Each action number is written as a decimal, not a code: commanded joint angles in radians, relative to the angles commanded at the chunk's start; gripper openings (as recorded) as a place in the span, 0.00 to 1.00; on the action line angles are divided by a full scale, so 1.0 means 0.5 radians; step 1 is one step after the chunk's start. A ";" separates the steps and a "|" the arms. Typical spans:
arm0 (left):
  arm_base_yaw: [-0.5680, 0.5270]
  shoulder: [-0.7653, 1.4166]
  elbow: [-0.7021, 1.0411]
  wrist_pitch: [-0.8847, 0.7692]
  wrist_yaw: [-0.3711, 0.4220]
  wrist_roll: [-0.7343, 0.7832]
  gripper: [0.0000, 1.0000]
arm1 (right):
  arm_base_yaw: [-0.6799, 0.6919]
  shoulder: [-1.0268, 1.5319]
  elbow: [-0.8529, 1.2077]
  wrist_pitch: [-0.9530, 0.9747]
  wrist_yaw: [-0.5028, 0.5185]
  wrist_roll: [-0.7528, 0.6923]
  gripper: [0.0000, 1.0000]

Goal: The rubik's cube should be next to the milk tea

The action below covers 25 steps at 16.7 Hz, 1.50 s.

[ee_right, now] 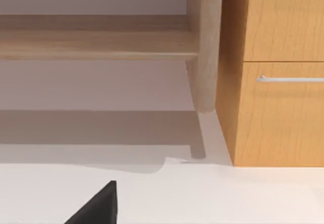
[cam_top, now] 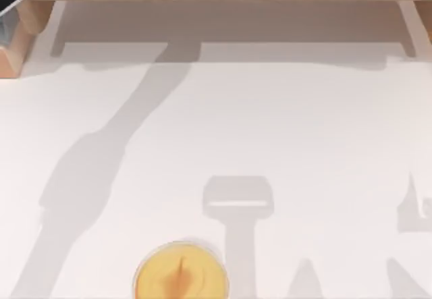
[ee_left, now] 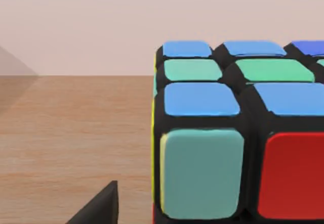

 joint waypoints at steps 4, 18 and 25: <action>0.000 0.000 0.000 0.000 0.000 0.000 0.62 | 0.000 0.000 0.000 0.000 0.000 0.000 1.00; 0.000 0.000 0.000 0.000 0.000 0.000 0.00 | 0.000 0.000 0.000 0.000 0.000 0.000 1.00; -0.007 0.009 0.059 -0.046 -0.001 0.004 0.00 | 0.000 0.000 0.000 0.000 0.000 0.000 1.00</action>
